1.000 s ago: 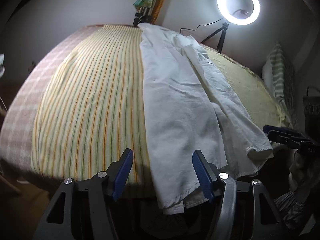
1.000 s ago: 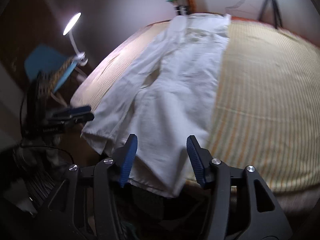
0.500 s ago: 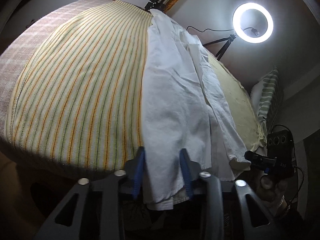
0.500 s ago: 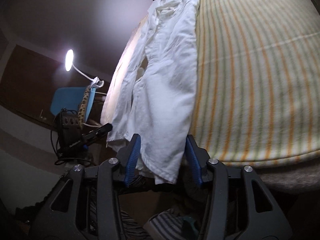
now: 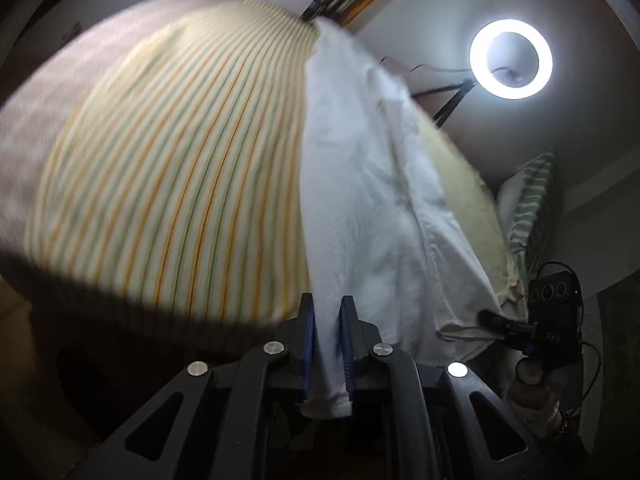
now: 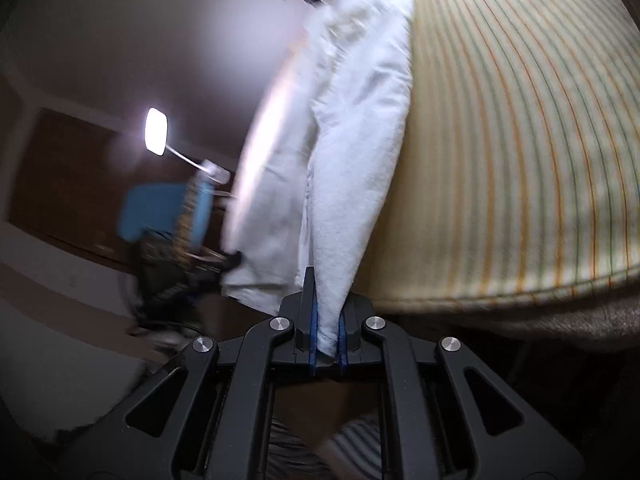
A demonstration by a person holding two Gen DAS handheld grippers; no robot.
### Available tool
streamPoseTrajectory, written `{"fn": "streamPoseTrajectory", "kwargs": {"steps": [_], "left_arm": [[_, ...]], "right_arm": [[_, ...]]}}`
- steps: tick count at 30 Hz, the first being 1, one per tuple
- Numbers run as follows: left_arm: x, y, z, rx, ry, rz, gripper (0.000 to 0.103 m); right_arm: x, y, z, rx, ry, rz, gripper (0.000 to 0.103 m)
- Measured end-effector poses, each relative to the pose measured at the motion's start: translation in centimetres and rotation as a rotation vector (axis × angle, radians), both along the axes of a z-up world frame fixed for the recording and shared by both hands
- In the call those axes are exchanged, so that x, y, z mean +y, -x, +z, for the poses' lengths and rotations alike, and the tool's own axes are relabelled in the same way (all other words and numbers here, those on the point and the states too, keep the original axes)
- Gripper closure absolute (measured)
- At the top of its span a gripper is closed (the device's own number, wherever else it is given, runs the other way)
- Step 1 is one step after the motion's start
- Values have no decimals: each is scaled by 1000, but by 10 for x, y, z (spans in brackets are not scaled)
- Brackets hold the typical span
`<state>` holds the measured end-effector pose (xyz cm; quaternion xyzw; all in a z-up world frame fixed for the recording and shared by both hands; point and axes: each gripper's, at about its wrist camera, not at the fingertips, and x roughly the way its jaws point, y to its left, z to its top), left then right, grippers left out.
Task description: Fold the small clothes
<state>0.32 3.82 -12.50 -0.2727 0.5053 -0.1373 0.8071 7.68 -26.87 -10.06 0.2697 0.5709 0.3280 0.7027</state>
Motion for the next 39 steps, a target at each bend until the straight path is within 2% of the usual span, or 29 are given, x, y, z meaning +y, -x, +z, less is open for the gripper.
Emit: {"fn": "streamPoseTrajectory", "kwargs": {"steps": [1, 4, 5, 9, 10, 12, 13, 14, 17, 21, 25, 32, 39], "left_arm": [[0, 1, -4, 5, -8, -2, 86], [-2, 7, 0, -28, -9, -24, 66], [-3, 7, 1, -31, -11, -26, 60], [-5, 10, -4, -15, 18, -35, 58], [-6, 10, -4, -12, 15, -44, 59], [-10, 6, -7, 9, 34, -66, 74], [-12, 5, -9, 18, 40, -67, 83], [-14, 5, -9, 21, 43, -68, 88], [-15, 6, -4, 14, 77, -77, 93], [-13, 3, 6, 12, 194, -60, 96], [-16, -9, 26, -12, 253, -63, 96], [-26, -45, 61, -60, 216, -84, 97], [-27, -99, 73, -61, 196, -53, 97]], "right_arm": [[3, 1, -7, 0, 58, 18, 95], [1, 1, -7, -15, 41, 31, 89], [-1, 0, -5, -16, 20, 31, 84], [-5, -2, -6, -6, -45, 34, 80], [-6, -4, -7, -2, -42, 38, 80], [0, -5, -12, 16, -41, 56, 80], [7, -8, -12, 27, -39, 60, 83], [9, -8, -11, 32, -46, 59, 87], [6, -8, -6, 59, -102, 41, 92], [2, -10, 3, 83, -244, -10, 92], [2, -18, 18, 81, -320, -50, 92], [12, -47, 39, 68, -301, -103, 93], [10, -93, 54, 40, -275, -130, 93]]}}
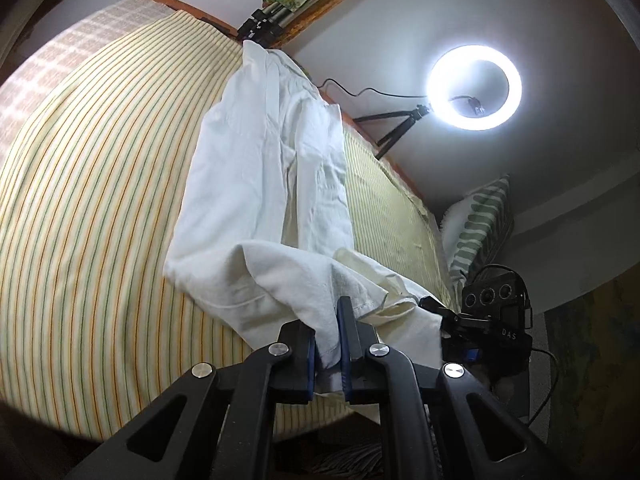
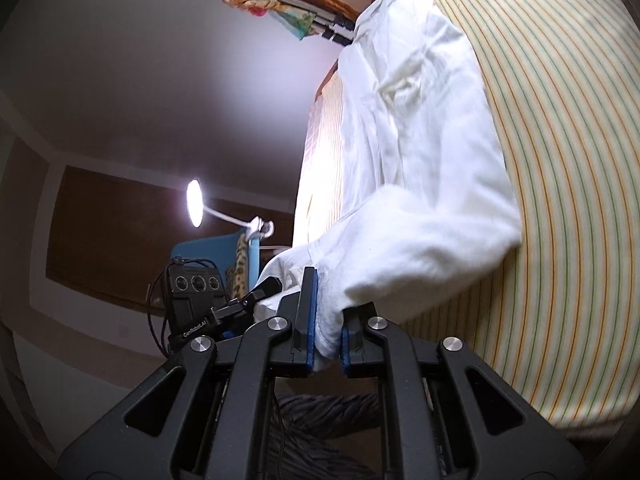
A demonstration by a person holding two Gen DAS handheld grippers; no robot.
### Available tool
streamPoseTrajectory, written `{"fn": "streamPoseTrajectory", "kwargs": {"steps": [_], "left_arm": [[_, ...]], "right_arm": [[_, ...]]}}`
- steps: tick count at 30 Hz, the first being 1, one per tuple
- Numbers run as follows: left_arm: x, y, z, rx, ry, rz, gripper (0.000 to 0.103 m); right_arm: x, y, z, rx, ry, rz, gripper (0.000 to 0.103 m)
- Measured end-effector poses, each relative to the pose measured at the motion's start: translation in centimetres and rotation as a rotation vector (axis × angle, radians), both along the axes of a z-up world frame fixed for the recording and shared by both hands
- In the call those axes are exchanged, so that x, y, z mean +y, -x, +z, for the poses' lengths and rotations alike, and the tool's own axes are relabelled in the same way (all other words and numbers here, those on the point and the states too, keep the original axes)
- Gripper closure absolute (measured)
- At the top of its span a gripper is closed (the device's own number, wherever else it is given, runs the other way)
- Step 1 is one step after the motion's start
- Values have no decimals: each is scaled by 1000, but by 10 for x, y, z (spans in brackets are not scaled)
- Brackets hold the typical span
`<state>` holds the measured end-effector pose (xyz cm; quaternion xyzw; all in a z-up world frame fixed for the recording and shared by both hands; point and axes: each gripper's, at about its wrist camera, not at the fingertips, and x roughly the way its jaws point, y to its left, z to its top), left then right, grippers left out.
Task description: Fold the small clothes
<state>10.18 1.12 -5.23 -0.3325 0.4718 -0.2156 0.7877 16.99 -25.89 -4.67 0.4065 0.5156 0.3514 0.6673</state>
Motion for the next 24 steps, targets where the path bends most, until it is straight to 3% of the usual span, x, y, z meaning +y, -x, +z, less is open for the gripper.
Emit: {"fn": "streamPoseTrajectory", "kwargs": {"steps": [9, 12, 13, 14, 15, 16, 18, 20, 24], "left_arm": [[14, -68, -18, 34, -6, 93, 94], [19, -84, -18, 24, -37, 124, 74], [22, -87, -15, 12, -39, 142, 68], [27, -89, -12, 4, -34, 164, 58], [33, -90, -9, -3, -24, 185, 51], [38, -91, -6, -14, -12, 200, 49], [47, -90, 0, -46, -15, 215, 47], [51, -89, 2, -71, -63, 218, 47], [50, -85, -14, -51, -148, 196, 47]], "right_arm": [[-2, -69, -28, 75, -36, -67, 90], [-5, -84, -41, 118, -46, -92, 84], [-6, -89, -43, 126, -51, -100, 74], [-11, -92, -45, 134, -63, -114, 54], [-15, -95, -46, 145, -78, -126, 42], [-20, -97, -46, 151, -95, -139, 28], [-28, -99, -42, 132, -131, -166, 27], [-36, -96, -30, 76, -97, -169, 27], [-39, -82, -15, -20, 86, -141, 33]]}}
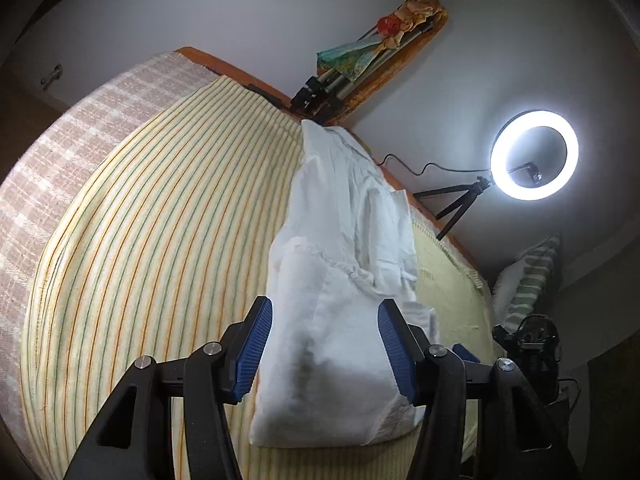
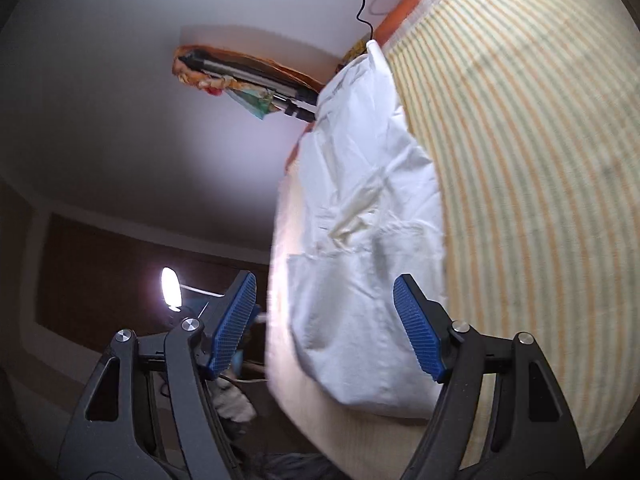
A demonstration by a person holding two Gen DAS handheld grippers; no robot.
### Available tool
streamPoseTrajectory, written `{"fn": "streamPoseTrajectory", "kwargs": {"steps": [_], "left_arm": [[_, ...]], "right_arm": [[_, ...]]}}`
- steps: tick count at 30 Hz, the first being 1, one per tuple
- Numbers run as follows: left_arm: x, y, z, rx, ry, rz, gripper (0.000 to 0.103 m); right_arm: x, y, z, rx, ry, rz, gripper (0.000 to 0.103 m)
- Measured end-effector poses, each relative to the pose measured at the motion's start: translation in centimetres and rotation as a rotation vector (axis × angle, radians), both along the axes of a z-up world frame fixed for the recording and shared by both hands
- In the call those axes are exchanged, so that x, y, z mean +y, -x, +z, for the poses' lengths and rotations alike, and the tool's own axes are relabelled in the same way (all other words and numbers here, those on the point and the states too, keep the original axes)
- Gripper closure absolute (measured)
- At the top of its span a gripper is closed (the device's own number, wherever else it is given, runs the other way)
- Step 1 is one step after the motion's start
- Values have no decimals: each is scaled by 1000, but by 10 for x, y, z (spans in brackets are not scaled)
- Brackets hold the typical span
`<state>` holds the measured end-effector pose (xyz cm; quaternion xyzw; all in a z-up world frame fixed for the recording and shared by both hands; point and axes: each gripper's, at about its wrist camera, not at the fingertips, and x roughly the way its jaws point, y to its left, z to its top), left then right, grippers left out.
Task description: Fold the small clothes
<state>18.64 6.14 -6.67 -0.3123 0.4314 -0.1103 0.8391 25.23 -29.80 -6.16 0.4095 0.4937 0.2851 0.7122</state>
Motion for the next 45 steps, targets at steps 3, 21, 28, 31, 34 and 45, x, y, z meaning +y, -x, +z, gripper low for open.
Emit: {"fn": "streamPoseTrajectory", "kwargs": {"steps": [3, 21, 28, 31, 34, 45], "left_arm": [[-6, 2, -18, 39, -40, -17, 48], [-4, -4, -63, 162, 23, -54, 77], [-20, -8, -29, 18, -120, -57, 34], [-30, -19, -30, 12, -213, -92, 48], [-37, -28, -44, 40, -234, -146, 79], [7, -45, -64, 73, 368, -243, 94]], "right_arm": [[10, 5, -5, -9, 131, 49, 46], [10, -2, -27, -8, 185, 60, 97], [27, -5, -7, -85, 253, 112, 61], [44, -8, -4, -107, 332, 131, 60], [52, -11, -12, -99, 370, 140, 78], [-7, -19, -26, -117, -161, 71, 97]]}}
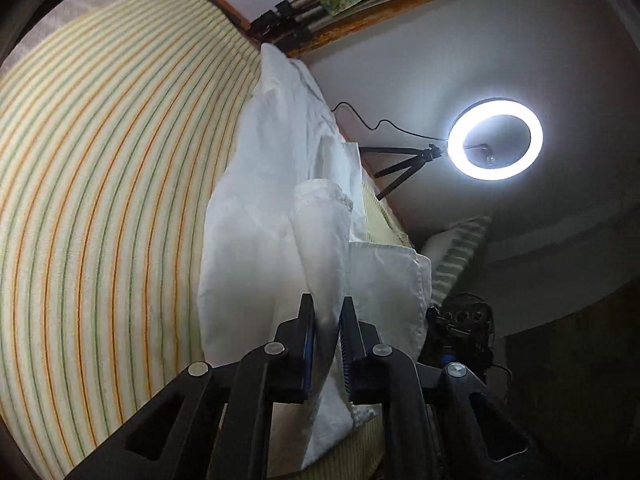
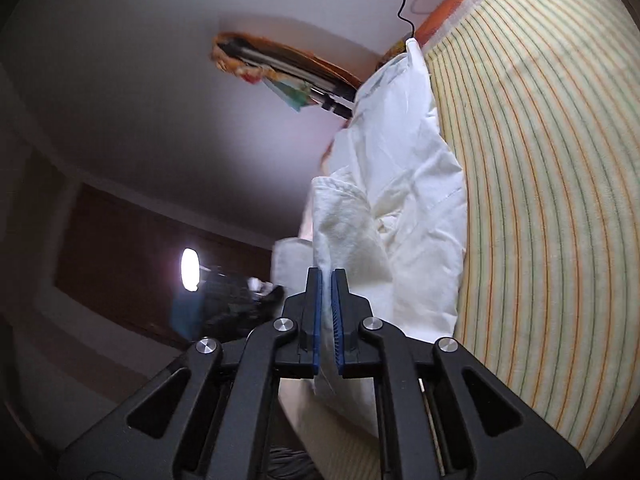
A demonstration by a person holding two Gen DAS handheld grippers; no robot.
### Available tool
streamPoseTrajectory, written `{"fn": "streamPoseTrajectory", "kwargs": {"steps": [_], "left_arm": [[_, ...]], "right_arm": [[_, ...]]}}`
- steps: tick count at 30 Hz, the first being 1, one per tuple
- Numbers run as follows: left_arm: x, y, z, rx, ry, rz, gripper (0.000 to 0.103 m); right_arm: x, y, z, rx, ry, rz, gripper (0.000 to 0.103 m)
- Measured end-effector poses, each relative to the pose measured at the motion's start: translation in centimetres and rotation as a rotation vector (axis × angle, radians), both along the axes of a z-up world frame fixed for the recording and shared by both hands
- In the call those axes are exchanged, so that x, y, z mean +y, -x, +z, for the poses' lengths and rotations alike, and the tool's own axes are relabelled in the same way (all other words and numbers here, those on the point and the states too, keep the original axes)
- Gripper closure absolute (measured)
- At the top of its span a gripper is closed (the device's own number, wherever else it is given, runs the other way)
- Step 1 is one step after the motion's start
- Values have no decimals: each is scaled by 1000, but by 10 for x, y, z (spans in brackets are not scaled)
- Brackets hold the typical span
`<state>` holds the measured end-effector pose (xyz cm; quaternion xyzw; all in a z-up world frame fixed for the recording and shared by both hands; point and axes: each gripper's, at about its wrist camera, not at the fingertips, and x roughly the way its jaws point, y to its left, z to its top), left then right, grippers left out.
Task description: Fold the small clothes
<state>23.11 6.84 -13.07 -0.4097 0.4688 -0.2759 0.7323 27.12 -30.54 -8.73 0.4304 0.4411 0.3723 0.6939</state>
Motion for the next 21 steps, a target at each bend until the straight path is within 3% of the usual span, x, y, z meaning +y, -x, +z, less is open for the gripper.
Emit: {"fn": "streamPoseTrajectory", "kwargs": {"steps": [3, 5, 7, 9, 10, 12, 14, 19, 21], "left_arm": [[12, -10, -25, 61, -108, 36, 95], [15, -12, -31, 66, -97, 26, 90], [10, -13, -22, 33, -161, -2, 87], [4, -10, -6, -26, -273, -5, 61], [3, -9, 1, -41, -328, 4, 56], [3, -5, 12, -77, -399, 23, 54], [0, 1, 27, -127, -447, 32, 54], [-31, 12, 57, -256, -525, -32, 54], [-49, 16, 60, -287, -556, -80, 54]], "right_arm": [[3, -8, -24, 64, 145, 3, 97], [8, -9, -34, 93, 240, 15, 97], [13, -11, -32, 72, 319, 39, 97], [18, -11, -23, 32, 407, 55, 97], [21, -10, -16, 16, 459, 57, 97], [28, -11, -5, 2, 563, 42, 96], [35, -3, 13, -73, 676, 6, 93], [76, 5, 42, -252, 689, 55, 92], [97, 5, 37, -262, 706, 125, 90]]}}
